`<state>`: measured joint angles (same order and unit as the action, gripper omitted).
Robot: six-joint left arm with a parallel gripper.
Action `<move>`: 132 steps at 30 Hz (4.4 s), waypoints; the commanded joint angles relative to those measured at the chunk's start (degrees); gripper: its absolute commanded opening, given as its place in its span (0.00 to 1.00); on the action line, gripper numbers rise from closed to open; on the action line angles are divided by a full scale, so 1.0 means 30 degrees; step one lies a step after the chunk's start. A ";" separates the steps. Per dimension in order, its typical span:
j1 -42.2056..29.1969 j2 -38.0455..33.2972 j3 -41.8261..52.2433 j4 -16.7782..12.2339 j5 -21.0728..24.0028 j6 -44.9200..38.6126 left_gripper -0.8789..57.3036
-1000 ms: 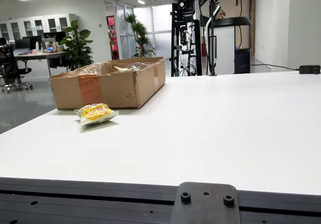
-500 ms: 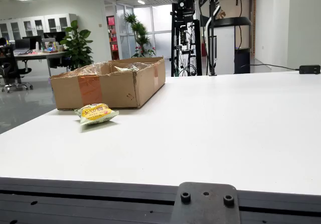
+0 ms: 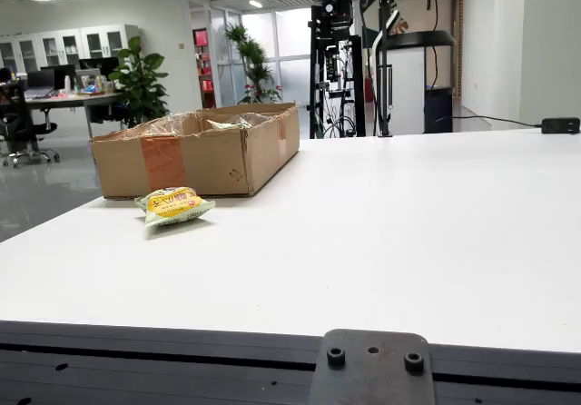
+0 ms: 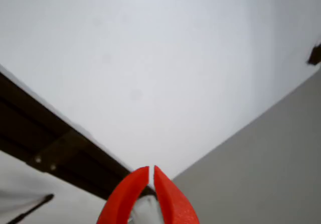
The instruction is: Grasp a snack and put it in the bin.
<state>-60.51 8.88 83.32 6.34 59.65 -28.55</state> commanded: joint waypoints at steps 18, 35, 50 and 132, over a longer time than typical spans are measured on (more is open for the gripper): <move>0.2237 0.0963 0.0000 0.1936 -0.0670 -0.6291 0.38; 0.4366 0.2029 -0.0050 0.2505 -0.2449 -0.6385 0.59; 0.5752 0.3057 -0.0085 0.2910 -0.2835 -0.4396 0.66; 0.7783 1.0138 0.1160 0.2474 -0.7741 0.5291 0.76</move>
<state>-36.92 39.11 86.78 13.69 36.57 -12.70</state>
